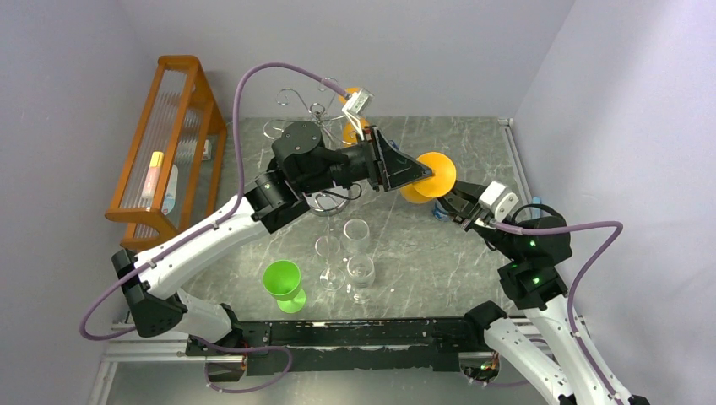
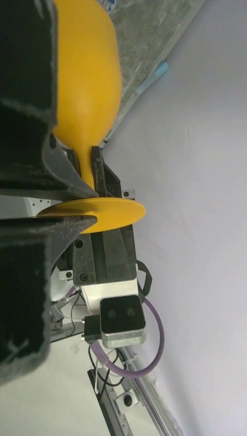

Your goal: Place the wine glass upside down on the wine glass rack

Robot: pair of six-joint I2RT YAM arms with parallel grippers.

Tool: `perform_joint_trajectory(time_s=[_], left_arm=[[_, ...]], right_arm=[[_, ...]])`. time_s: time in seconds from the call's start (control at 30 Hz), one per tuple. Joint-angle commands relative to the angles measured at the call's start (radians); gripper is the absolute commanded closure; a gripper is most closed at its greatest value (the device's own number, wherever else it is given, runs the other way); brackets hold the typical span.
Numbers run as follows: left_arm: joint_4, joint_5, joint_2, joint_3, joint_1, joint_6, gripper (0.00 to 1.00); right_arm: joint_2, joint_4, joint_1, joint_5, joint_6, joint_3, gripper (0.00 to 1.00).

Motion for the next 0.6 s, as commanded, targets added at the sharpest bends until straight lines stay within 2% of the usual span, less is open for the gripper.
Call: perform_joint_trajectory(time_s=[0.0, 0.03, 0.13, 0.2, 0.3, 0.33, 0.47, 0.57], left_arm=[[-0.026, 0.041, 0.005, -0.005, 0.008, 0.000, 0.92], [-0.024, 0.035, 0.001, -0.006, 0.009, 0.001, 0.95], [-0.022, 0.019, -0.006, 0.006, 0.014, 0.018, 0.95], [-0.013, 0.026, -0.005, 0.022, 0.019, 0.023, 0.95], [0.038, 0.087, 0.011, 0.055, 0.034, 0.003, 0.95], [0.049, 0.101, 0.018, 0.069, 0.041, -0.004, 0.95], [0.063, 0.149, 0.049, 0.155, 0.072, -0.006, 0.95], [0.053, 0.176, 0.076, 0.225, 0.098, 0.007, 0.95]], right_arm=[[-0.013, -0.009, -0.002, -0.021, -0.023, 0.011, 1.00], [-0.012, -0.009, -0.002, -0.022, -0.016, 0.012, 1.00], [-0.008, -0.007, -0.002, -0.023, 0.011, 0.014, 1.00], [-0.011, -0.010, -0.001, -0.038, 0.034, 0.018, 0.89], [-0.024, -0.020, -0.002, -0.091, 0.074, 0.038, 0.63], [-0.031, -0.021, -0.001, -0.103, 0.083, 0.040, 0.59], [-0.064, -0.028, -0.002, -0.079, 0.097, 0.041, 0.48], [-0.100, -0.004, -0.002, -0.006, 0.118, 0.031, 0.47]])
